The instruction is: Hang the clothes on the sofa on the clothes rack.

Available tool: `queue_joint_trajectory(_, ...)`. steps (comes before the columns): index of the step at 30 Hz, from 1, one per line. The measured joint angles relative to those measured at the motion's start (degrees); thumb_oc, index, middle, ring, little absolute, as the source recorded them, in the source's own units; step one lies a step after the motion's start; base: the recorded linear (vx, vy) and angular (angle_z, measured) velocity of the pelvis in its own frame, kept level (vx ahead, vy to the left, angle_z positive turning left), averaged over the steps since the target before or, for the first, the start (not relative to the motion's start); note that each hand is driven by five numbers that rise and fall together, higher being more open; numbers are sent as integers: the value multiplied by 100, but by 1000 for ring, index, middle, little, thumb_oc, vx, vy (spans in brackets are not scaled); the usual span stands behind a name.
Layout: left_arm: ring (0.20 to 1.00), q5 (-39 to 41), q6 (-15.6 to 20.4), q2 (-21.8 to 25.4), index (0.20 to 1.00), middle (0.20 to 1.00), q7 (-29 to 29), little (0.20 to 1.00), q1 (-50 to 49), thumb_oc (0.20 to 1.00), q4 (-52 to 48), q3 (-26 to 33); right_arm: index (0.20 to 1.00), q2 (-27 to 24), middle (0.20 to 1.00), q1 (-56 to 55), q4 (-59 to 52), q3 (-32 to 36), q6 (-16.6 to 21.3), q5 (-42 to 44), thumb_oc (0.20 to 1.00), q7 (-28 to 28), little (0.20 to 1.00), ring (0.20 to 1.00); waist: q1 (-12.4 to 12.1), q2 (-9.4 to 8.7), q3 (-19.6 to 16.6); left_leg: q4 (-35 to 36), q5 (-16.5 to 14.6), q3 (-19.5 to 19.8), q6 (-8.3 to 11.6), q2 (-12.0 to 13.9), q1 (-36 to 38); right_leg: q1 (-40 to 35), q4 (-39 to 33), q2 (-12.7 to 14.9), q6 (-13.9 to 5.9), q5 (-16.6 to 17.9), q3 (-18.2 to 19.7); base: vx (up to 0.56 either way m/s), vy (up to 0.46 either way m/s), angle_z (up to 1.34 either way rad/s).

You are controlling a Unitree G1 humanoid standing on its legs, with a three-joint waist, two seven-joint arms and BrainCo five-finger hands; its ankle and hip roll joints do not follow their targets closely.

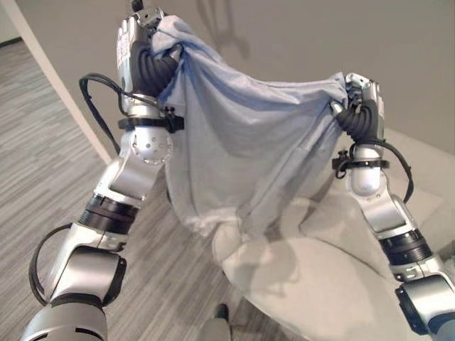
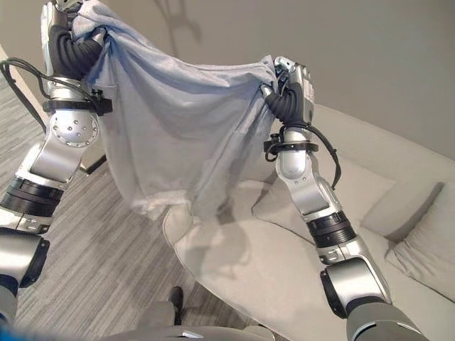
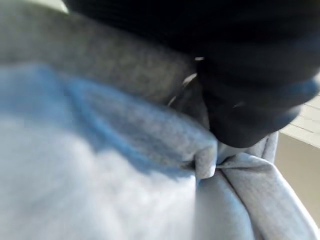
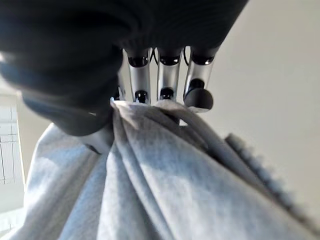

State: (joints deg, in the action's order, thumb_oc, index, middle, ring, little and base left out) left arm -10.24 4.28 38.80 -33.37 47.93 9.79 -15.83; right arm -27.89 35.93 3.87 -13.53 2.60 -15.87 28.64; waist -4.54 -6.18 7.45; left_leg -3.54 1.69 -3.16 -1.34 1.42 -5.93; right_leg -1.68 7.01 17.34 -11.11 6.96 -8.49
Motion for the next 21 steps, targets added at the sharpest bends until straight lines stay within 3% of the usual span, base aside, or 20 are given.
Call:
queue_joint_trajectory(2,200,-1,-17,-12,200,200,-2,200,-11,200,6,52,200,-49,200,105,79,-77,8,2,200,-37,200,200,-72,10,4,341,135,-9,-56,65,216,225,114,-493,-153,-611,-1,18,72,-5)
queue_joint_trajectory(3,200,0,-48,7,200,200,-4,200,-9,200,10,68,200,-33,200,168,119,-110,10,2,200,-46,200,200,-80,4,1,441,218,-24,23,143,266,298,122,-656,-125,-716,12,26,143,-10)
queue_joint_trajectory(4,200,-4,-73,44,200,200,-13,200,-147,200,1,80,200,-50,200,188,170,-160,92,2,200,-41,200,200,-118,-73,-43,654,290,-76,27,-1,414,445,-223,-1252,14,-770,-151,41,108,16)
queue_joint_trajectory(5,200,-5,-75,-5,200,200,-12,200,-315,200,-6,87,200,-79,200,135,166,-160,110,1,200,-39,200,200,-48,-71,-73,647,282,-26,50,-75,472,298,-498,-1332,620,-641,-201,87,83,35)
queue_joint_trajectory(7,200,-7,-149,-253,200,200,0,200,-387,200,36,-69,200,-211,200,-74,171,-35,114,0,200,-21,200,200,85,162,-133,602,266,306,73,-183,412,12,-859,-1550,619,-635,405,81,-7,68)
queue_joint_trajectory(10,200,-10,-150,-299,200,200,10,200,-387,200,-6,-64,200,-588,200,-52,286,-82,48,4,200,-35,200,200,78,342,-134,658,342,372,92,-231,424,-204,-1265,-1558,711,-359,380,125,-66,27)
queue_joint_trajectory(14,200,-10,-149,-295,200,200,57,200,-357,200,-26,-60,200,-610,200,-50,272,-39,52,4,200,-39,200,200,283,380,-143,747,344,479,159,-203,597,-373,-1276,-1583,631,-432,283,73,-60,14)
queue_joint_trajectory(21,200,-8,-151,-317,200,200,128,200,-335,200,-47,-61,200,-603,200,-116,283,-41,60,18,200,-107,200,200,358,442,-94,334,181,538,419,-182,397,-384,-1293,-1571,617,-472,239,20,4,4)
